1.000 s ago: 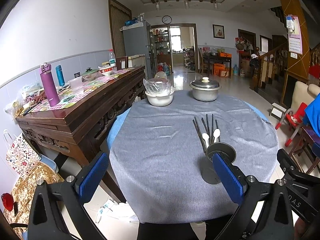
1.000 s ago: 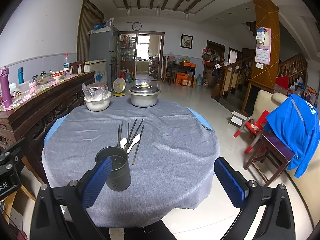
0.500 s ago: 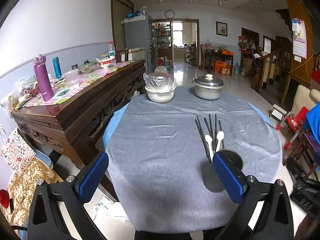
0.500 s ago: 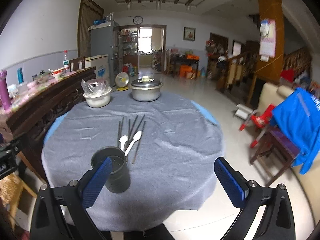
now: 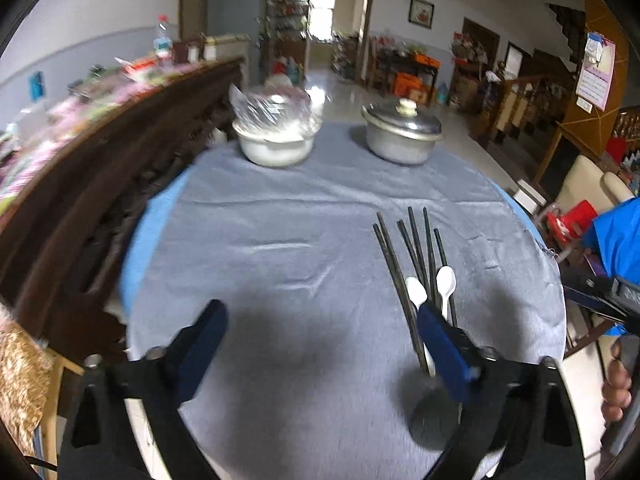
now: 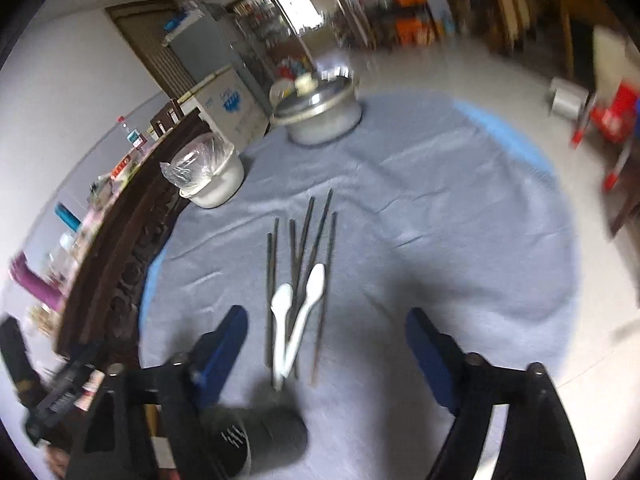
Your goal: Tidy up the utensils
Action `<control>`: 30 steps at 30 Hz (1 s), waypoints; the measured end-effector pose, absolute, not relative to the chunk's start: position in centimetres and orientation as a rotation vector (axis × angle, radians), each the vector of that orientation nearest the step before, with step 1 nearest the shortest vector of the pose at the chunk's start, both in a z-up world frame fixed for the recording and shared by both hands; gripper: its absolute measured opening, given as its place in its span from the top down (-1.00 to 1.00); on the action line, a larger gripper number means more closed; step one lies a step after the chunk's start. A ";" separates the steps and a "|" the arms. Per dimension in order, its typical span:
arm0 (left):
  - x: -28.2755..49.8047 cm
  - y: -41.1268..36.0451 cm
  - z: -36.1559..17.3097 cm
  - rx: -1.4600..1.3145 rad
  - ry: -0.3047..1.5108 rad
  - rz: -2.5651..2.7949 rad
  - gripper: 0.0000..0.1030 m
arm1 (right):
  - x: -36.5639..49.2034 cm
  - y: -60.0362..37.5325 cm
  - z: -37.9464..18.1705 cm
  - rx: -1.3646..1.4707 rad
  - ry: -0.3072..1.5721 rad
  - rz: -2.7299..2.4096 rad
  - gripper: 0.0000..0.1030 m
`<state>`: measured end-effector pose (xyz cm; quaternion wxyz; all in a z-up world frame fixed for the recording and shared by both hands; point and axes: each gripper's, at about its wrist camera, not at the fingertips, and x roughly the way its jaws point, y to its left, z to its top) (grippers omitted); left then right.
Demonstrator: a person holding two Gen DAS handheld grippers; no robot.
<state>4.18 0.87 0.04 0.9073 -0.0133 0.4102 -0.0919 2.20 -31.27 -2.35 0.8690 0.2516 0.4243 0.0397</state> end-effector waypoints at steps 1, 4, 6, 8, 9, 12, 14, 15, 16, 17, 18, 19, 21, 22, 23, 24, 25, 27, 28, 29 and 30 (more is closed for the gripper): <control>5.8 0.5 -0.6 -0.030 0.872 -0.202 -0.56 | 3.6 -31.6 -3.0 0.562 0.900 0.102 -0.42; 8.9 -0.4 -2.0 -0.032 0.918 -0.230 -0.32 | 8.3 -32.4 -4.7 0.595 0.921 0.104 -0.33; 11.3 -1.2 -2.8 -0.036 0.954 -0.251 -0.13 | 11.9 -32.7 -5.6 0.590 0.955 0.095 -0.15; 14.3 -2.1 -3.7 -0.053 0.999 -0.286 0.04 | 14.9 -32.9 -6.3 0.601 0.984 0.090 0.00; 15.3 -2.4 -4.0 -0.058 1.010 -0.291 0.06 | 17.0 -32.9 -7.0 0.606 1.010 0.086 0.04; 18.8 -3.8 -4.9 -0.071 1.050 -0.319 0.10 | 21.4 -32.8 -8.4 0.616 1.066 0.076 0.15; 20.5 -4.8 -5.4 -0.073 1.077 -0.339 0.10 | 23.3 -32.5 -9.3 0.607 1.091 0.063 0.17; 21.2 -5.2 -5.6 -0.071 1.088 -0.346 0.10 | 24.7 -32.3 -9.9 0.602 1.111 0.052 0.20; 22.2 -5.8 -6.1 -0.075 1.107 -0.355 0.10 | 25.4 -32.0 -10.4 0.598 1.125 0.045 0.22; 23.1 -6.0 -6.4 -0.080 1.120 -0.358 0.10 | 26.1 -31.8 -10.8 0.596 1.136 0.038 0.24; 23.9 -6.2 -6.8 -0.092 1.137 -0.365 0.10 | 26.9 -31.6 -11.3 0.591 1.150 0.026 0.24; 24.7 -6.5 -7.2 -0.103 1.152 -0.372 0.10 | 27.3 -31.4 -11.5 0.588 1.157 0.019 0.25; 26.3 -7.3 -8.0 -0.126 1.181 -0.385 0.10 | 28.4 -31.2 -12.3 0.570 1.182 -0.013 0.25; 26.8 -7.7 -8.3 -0.130 1.188 -0.388 0.10 | 28.7 -31.1 -12.6 0.561 1.192 -0.028 0.27; 27.4 -8.4 -8.6 -0.127 1.195 -0.391 0.10 | 29.1 -31.0 -12.9 0.548 1.203 -0.045 0.29; 28.0 -8.9 -8.9 -0.123 1.206 -0.398 0.10 | 29.3 -30.9 -13.2 0.534 1.213 -0.060 0.30; 28.4 -9.4 -9.3 -0.123 1.217 -0.404 0.09 | 29.5 -30.8 -13.4 0.524 1.221 -0.070 0.30; 29.2 -10.4 -10.1 -0.115 1.236 -0.400 0.09 | 29.8 -30.5 -13.3 0.500 1.208 -0.076 0.34; 29.6 -10.9 -10.5 -0.111 1.246 -0.400 0.09 | 30.0 -30.3 -13.4 0.492 1.210 -0.076 0.36; 29.9 -11.1 -10.8 -0.108 1.254 -0.403 0.09 | 30.1 -30.2 -13.4 0.479 1.209 -0.083 0.41; 30.2 -11.4 -11.2 -0.100 1.268 -0.403 0.09 | 30.2 -30.1 -13.4 0.465 1.209 -0.087 0.47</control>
